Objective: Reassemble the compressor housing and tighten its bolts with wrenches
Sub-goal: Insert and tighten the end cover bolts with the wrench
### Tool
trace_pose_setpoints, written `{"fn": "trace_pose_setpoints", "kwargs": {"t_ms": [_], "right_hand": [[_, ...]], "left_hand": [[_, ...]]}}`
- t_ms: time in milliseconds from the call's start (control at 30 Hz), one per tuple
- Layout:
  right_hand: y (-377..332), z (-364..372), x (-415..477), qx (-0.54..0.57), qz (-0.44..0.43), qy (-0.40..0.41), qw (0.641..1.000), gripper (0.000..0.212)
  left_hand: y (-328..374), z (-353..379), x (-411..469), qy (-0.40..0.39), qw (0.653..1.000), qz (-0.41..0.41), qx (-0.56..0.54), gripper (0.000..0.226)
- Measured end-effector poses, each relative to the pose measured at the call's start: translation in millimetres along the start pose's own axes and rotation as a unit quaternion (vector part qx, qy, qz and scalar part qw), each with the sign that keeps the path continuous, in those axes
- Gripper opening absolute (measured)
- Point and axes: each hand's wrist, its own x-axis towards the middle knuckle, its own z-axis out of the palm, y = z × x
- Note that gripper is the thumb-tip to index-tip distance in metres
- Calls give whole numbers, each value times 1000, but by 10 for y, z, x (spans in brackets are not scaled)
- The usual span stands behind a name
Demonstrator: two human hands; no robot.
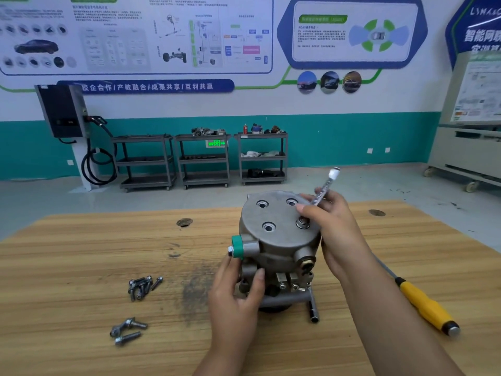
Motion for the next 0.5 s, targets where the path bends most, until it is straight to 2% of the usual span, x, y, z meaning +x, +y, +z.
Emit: {"fn": "trace_pose_setpoints", "kwargs": {"t_ms": [100,200,267,367,433,500], "right_hand": [[125,-32,-84,108,-57,23,992,43],[230,-16,-224,138,-129,50,981,41],[271,2,-333,133,-163,68,975,32],[337,36,-488,72,-224,81,968,16],[368,50,-580,-38,-286,93,953,16],[385,29,-633,-176,-347,99,916,17]], "left_hand": [[4,-4,4,-14,1000,-1,-6,35],[32,-16,14,-8,1000,9,-3,30],[33,-18,10,-6,1000,7,-9,30],[8,-12,5,-1,1000,4,-18,29],[4,-6,3,2,1000,9,-14,32],[15,-9,8,1,1000,16,-19,30]]}}
